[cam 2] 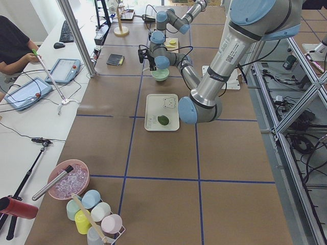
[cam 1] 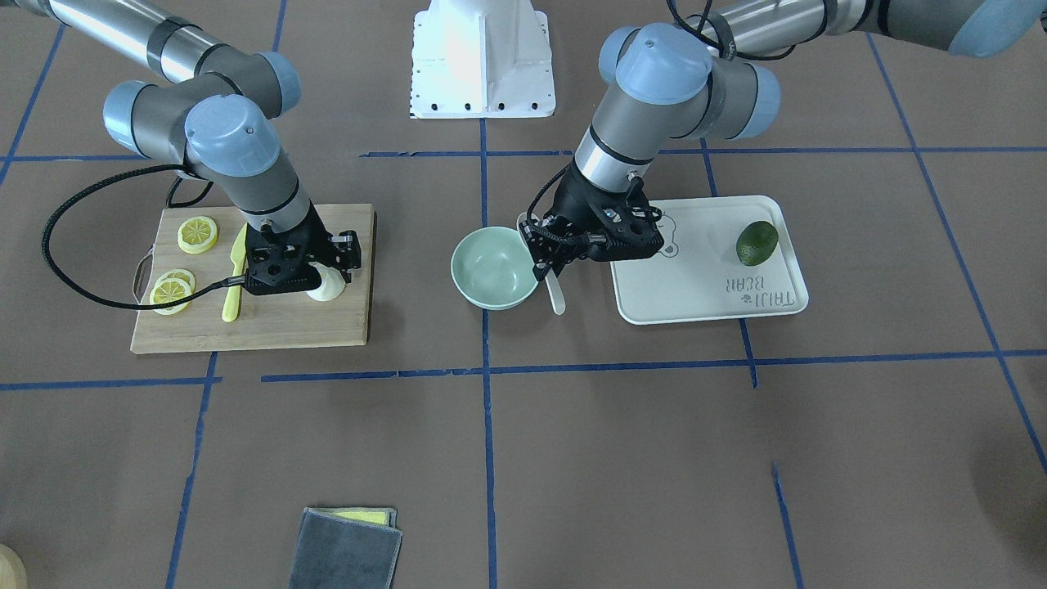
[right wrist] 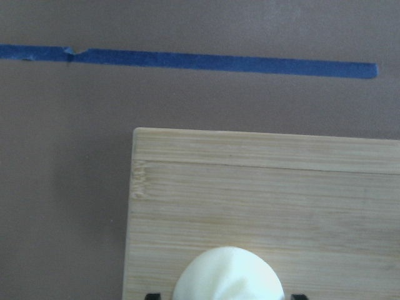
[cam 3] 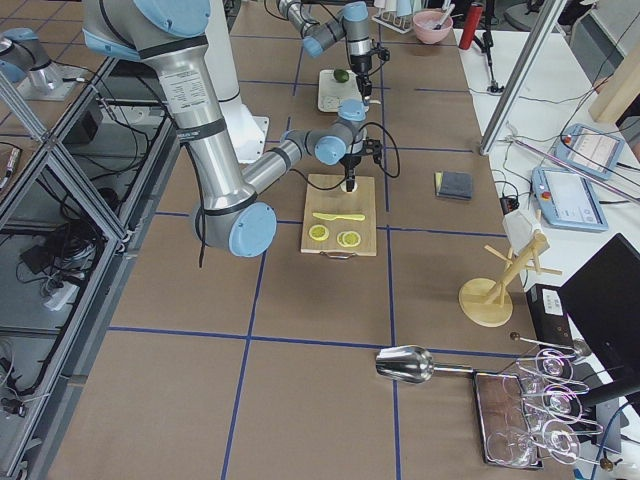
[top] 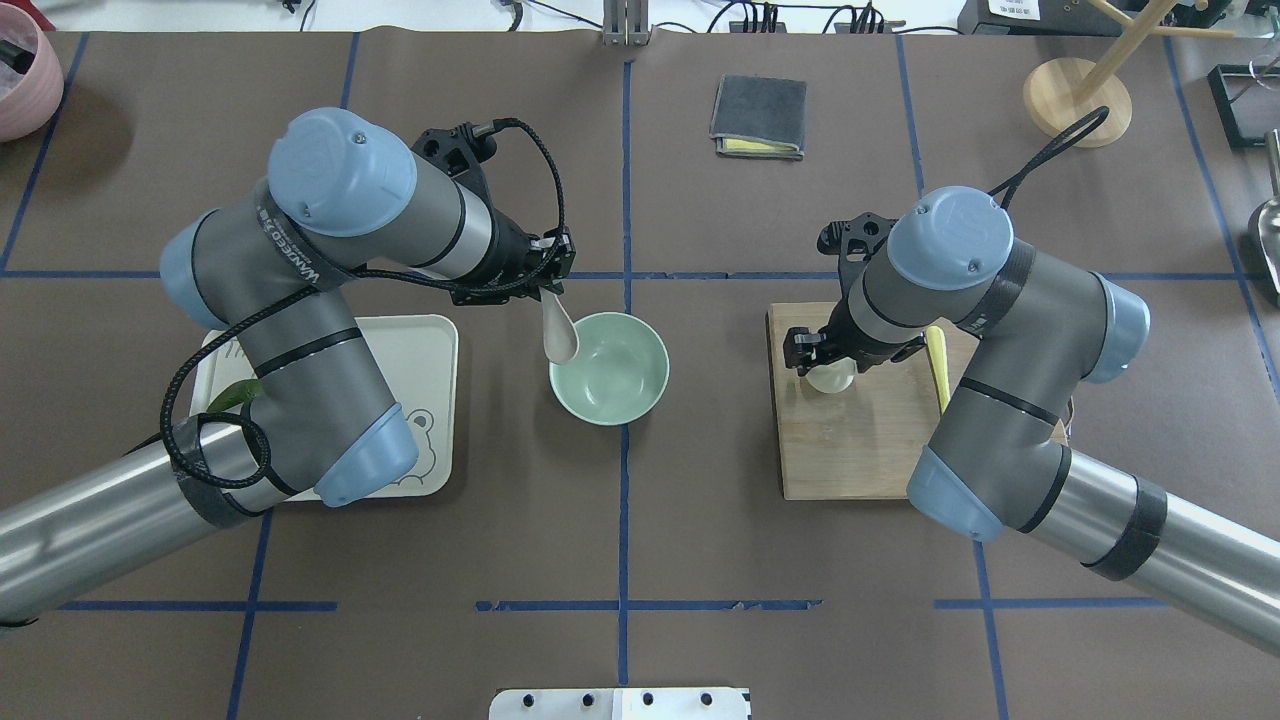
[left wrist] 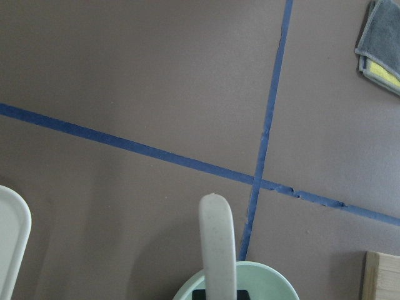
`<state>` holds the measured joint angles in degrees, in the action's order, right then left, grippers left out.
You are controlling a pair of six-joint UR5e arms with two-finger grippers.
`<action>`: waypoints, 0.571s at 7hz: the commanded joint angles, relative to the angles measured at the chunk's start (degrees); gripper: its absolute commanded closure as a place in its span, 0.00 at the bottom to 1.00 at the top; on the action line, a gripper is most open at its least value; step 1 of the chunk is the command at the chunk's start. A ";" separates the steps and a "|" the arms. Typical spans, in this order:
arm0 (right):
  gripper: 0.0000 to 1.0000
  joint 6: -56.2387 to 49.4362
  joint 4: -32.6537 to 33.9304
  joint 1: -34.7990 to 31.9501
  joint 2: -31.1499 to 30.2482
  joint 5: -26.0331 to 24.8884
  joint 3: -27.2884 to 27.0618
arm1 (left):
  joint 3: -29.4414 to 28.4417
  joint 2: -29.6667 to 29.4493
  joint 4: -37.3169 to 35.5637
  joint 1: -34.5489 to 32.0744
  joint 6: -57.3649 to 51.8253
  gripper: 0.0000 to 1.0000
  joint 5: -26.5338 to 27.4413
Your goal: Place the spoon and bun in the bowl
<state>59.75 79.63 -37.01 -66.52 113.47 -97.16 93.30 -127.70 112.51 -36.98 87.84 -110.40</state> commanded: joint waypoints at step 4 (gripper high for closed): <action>1.00 -0.16 0.43 -0.78 -0.10 0.26 -2.06 | -6.89 -2.98 8.15 2.78 3.65 1.00 0.36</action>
<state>59.66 79.79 -37.42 -66.62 113.50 -98.20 88.33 -129.18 119.58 -34.79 91.19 -110.11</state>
